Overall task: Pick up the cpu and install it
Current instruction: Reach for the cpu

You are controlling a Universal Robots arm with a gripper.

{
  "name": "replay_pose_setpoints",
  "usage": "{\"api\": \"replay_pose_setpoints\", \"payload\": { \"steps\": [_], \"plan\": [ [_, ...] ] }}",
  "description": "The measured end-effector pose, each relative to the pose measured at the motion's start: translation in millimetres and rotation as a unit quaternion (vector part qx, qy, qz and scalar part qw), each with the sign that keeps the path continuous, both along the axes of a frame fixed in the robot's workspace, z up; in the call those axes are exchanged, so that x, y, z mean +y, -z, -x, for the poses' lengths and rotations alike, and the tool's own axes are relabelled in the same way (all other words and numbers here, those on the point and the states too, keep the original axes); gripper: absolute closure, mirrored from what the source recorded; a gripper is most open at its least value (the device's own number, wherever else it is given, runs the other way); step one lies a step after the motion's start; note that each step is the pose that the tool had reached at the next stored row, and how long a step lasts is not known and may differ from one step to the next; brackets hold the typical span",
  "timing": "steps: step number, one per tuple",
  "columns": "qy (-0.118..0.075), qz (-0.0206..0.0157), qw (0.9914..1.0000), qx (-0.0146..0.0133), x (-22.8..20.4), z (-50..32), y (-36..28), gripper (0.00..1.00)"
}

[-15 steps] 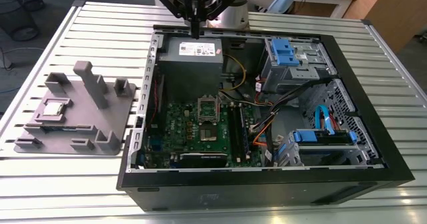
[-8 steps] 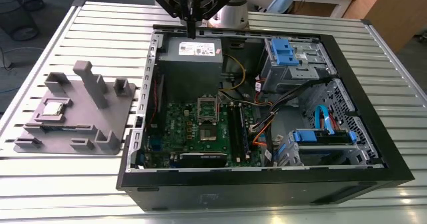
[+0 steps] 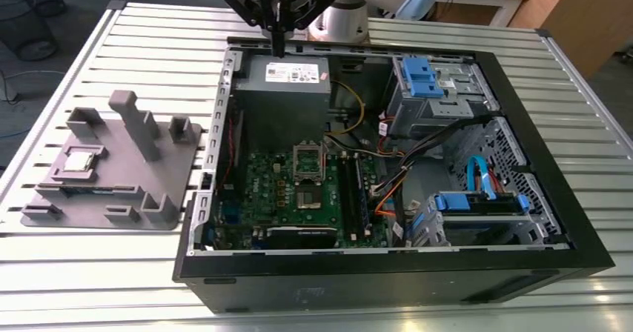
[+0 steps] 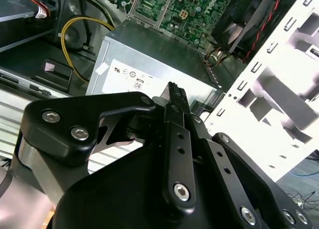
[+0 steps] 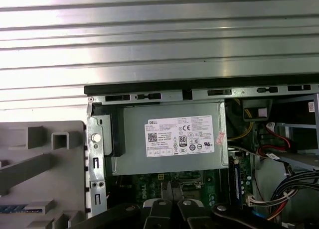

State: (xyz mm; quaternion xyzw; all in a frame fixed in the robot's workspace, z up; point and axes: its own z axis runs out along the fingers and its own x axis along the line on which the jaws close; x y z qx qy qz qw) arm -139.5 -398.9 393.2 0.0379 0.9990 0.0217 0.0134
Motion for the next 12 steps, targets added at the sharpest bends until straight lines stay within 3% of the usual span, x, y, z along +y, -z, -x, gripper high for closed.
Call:
{"api": "replay_pose_setpoints", "payload": {
  "steps": [12],
  "plan": [
    [0.0, 0.0, 1.0, -0.0001, 0.0, 5.9, 0.5, 0.89]
  ]
}}
